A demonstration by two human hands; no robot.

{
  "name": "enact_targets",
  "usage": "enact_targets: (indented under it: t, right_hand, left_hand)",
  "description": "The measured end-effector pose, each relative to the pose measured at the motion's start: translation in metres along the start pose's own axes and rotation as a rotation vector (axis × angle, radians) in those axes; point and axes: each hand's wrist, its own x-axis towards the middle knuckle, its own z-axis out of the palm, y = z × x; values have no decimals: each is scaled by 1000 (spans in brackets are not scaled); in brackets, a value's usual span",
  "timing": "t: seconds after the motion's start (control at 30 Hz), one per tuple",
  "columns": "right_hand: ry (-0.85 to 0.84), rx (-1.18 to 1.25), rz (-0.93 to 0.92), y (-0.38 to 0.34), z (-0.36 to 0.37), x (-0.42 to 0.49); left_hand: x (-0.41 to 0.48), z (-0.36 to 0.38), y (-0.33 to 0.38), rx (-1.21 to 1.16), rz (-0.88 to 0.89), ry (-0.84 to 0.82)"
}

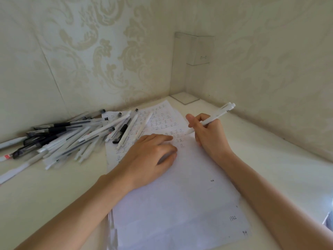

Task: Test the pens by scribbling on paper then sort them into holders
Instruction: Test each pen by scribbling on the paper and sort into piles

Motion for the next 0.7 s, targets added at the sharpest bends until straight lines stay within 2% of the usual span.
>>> enact_targets:
  t: [0.13, 0.27, 0.4, 0.5, 0.7]
  right_hand:
    - [-90, 258, -36, 1, -10, 4]
    - [-177, 578, 10, -1, -12, 6]
    - [-172, 563, 28, -1, -11, 5]
    - [-263, 495, 34, -4, -7, 0]
    - [-352, 476, 30, -6, 3, -7]
  left_hand:
    - [3, -5, -8, -67, -102, 209]
    - [3, -2, -13, -155, -183, 279]
    - [3, -5, -5, -380, -104, 118]
    - [1, -5, 5, -460, -12, -32]
    - [2, -1, 0, -452, 72, 10]
